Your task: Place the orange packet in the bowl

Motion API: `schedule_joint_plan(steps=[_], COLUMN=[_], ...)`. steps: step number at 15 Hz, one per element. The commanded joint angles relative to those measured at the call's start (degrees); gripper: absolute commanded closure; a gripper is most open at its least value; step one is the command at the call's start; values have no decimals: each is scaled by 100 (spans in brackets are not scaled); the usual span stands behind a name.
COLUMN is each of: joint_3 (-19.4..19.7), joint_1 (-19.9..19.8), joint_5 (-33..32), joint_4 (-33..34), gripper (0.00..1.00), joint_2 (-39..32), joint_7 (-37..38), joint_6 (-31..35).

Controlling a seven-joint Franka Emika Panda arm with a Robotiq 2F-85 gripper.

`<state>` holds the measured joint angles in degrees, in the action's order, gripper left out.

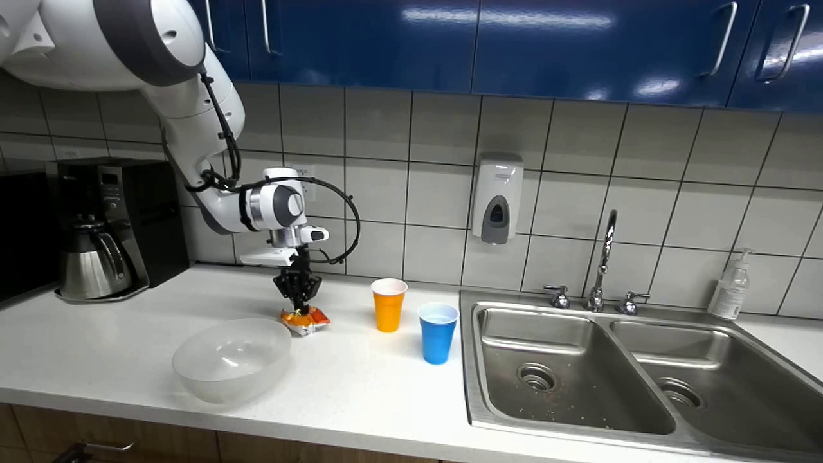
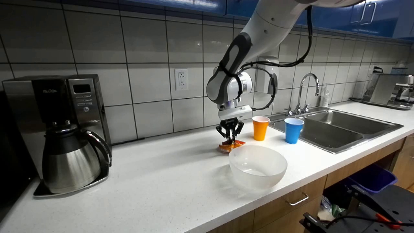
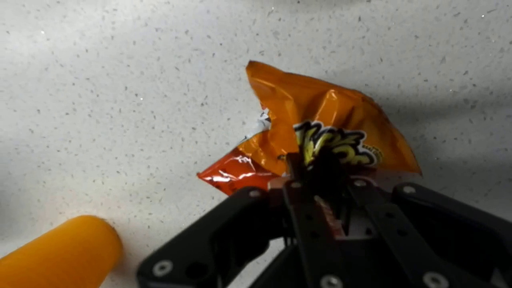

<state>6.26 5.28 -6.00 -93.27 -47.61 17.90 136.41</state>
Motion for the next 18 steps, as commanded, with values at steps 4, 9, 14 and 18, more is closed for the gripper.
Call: schedule_joint_plan(steps=[4,9,14,18], joint_3=[74,40,-33,-133], joint_1=[-3,-91,-79,-51], joint_5=[77,2,-128,-282], joint_4=[17,-754,-1955,-2923], gripper=[100,100,100,100], joint_2=[100,1036,2281,3175], joint_7=[35,-319,-688,-849], joint_6=[-236,-359,-354,-325])
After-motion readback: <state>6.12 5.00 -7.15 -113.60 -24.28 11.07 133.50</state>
